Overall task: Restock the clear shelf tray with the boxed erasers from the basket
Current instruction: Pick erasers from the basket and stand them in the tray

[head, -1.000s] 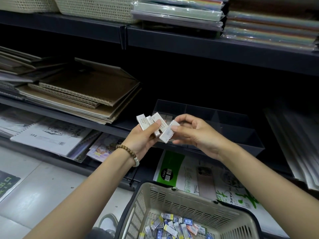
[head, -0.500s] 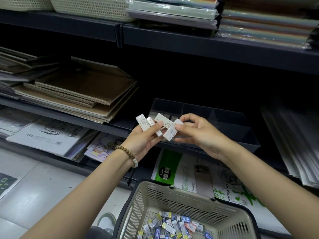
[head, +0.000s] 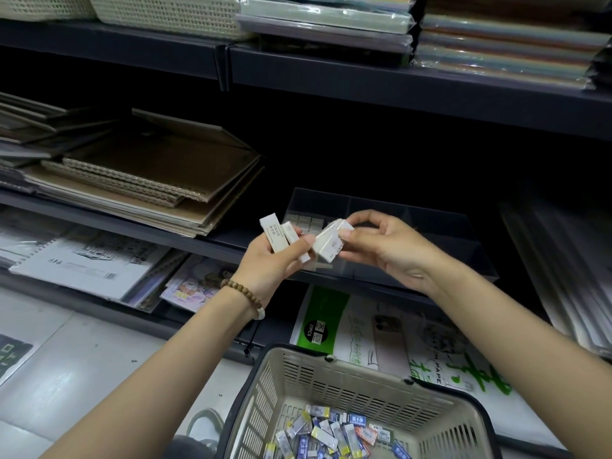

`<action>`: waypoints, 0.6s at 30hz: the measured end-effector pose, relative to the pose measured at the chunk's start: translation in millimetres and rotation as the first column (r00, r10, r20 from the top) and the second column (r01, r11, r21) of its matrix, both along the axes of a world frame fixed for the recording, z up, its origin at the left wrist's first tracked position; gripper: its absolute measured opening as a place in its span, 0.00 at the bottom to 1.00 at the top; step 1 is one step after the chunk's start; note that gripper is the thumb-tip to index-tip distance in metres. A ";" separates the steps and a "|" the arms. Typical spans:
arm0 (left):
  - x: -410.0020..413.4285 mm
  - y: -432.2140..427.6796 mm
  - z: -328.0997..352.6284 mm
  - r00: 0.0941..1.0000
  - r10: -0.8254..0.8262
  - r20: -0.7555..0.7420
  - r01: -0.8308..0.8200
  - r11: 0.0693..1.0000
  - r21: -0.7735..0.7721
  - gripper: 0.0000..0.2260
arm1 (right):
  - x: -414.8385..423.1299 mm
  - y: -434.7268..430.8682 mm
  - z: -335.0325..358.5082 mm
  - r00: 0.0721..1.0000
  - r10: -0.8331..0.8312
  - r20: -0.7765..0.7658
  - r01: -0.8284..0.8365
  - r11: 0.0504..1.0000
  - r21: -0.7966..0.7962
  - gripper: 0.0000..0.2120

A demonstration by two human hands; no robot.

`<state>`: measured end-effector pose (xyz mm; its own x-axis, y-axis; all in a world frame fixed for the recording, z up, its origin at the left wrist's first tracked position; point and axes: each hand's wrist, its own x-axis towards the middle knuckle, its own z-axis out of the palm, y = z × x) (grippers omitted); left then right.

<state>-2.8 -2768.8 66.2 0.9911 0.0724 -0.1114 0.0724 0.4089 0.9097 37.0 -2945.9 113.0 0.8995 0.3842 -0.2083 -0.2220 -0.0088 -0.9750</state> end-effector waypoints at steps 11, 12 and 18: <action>3.5 15.3 0.7 0.990 0.001 -0.143 -0.008 0.999 -0.043 0.12 | 49.9 -10.7 0.5 0.914 0.056 0.401 0.127 0.901 -0.415 0.17; 3.7 15.1 -0.3 0.989 -0.009 -0.145 0.005 0.999 -0.031 0.12 | 55.0 -7.5 -2.2 0.915 0.089 0.394 0.110 0.884 -0.455 0.18; 5.7 13.0 -1.5 0.991 -0.068 -0.114 0.073 0.997 0.034 0.09 | 67.3 11.4 -22.3 0.852 0.253 0.458 0.126 0.750 -0.649 0.18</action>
<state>2.9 -2755.9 64.7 0.9752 0.0092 -0.2213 0.2029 0.3642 0.9090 104.3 -2934.5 90.7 0.9208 0.3884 0.0362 0.3049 -0.6587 -0.6879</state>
